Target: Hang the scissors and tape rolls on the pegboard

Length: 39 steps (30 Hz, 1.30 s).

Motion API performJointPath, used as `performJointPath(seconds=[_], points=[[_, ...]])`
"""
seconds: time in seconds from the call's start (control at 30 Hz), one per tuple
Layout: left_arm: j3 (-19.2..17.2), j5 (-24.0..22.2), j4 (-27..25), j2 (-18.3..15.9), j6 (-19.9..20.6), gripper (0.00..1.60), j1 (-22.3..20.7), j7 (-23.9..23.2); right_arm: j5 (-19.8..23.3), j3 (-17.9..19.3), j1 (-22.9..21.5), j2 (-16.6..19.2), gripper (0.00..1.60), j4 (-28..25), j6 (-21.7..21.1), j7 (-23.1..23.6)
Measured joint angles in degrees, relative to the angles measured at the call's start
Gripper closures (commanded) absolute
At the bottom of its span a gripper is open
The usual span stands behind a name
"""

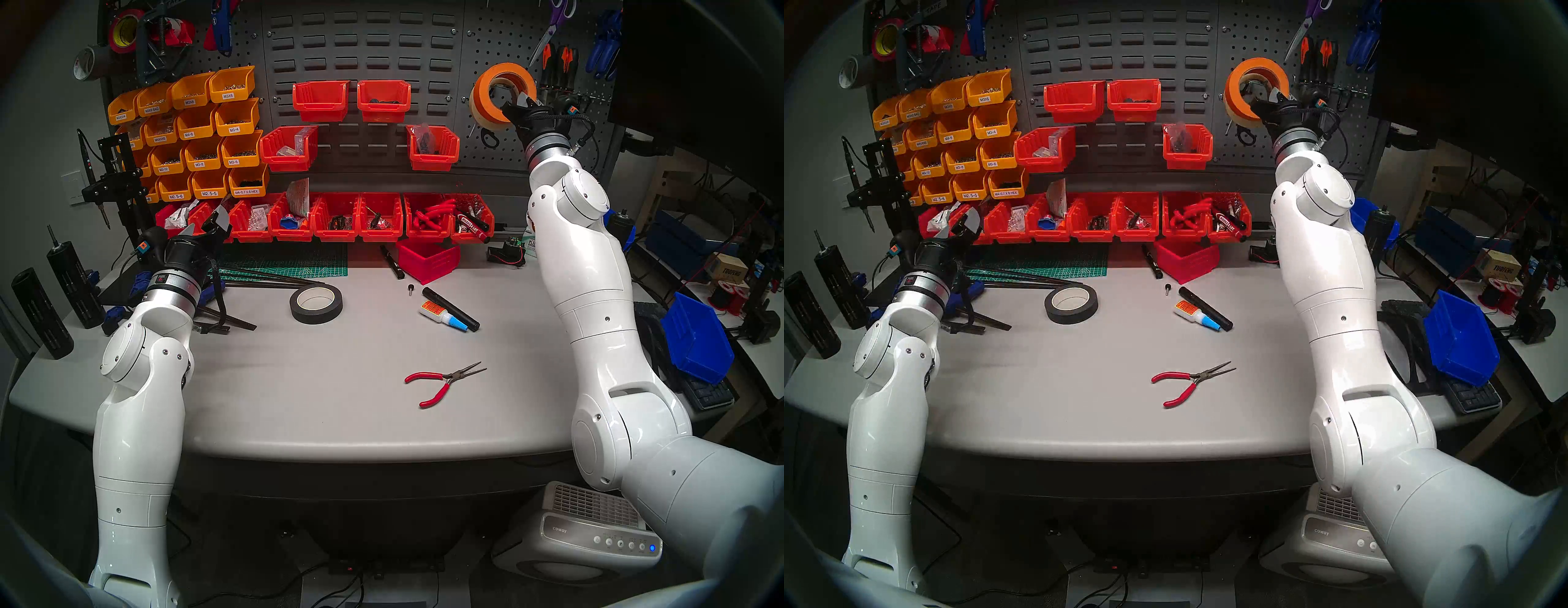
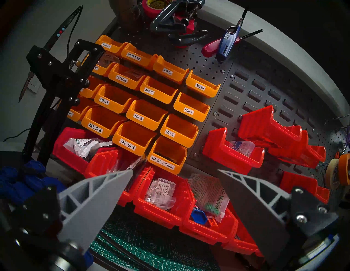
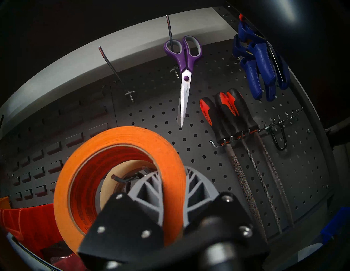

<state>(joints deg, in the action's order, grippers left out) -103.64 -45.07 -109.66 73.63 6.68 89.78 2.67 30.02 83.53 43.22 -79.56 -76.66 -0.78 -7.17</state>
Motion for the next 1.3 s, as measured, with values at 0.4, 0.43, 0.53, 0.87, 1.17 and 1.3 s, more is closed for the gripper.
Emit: performJointPath(seconds=[0.4, 0.43, 0.53, 0.87, 1.17, 1.3], points=[[0.4, 0.4, 0.4, -0.1, 0.0, 0.00, -0.6, 0.1, -0.5, -0.6, -0.4, -0.4, 1.60, 1.8, 0.0, 0.0], [0.4, 0.4, 0.5, -0.1, 0.0, 0.00, -0.6, 0.1, -0.5, -0.8, -0.6, -0.5, 1.60, 2.1, 0.1, 0.0], [0.4, 0.5, 0.6, -0.1, 0.0, 0.00, -0.7, 0.1, -0.7, -1.0, -1.1, -0.7, 1.60, 2.7, 0.1, -0.2], [0.4, 0.8, 1.1, -0.1, 0.0, 0.00, -0.9, 0.2, -1.7, -1.8, -3.0, -1.7, 1.60, 5.0, 0.8, -1.1], [0.4, 0.9, 1.5, -0.1, 0.0, 0.00, -1.1, 0.2, -2.8, -2.3, -3.9, -2.2, 1.60, 6.2, 1.3, -2.7], [0.4, 1.0, 1.6, -0.1, 0.0, 0.00, -1.2, 0.3, -3.3, -2.5, -4.2, -2.4, 1.60, 6.7, 1.3, -3.8]])
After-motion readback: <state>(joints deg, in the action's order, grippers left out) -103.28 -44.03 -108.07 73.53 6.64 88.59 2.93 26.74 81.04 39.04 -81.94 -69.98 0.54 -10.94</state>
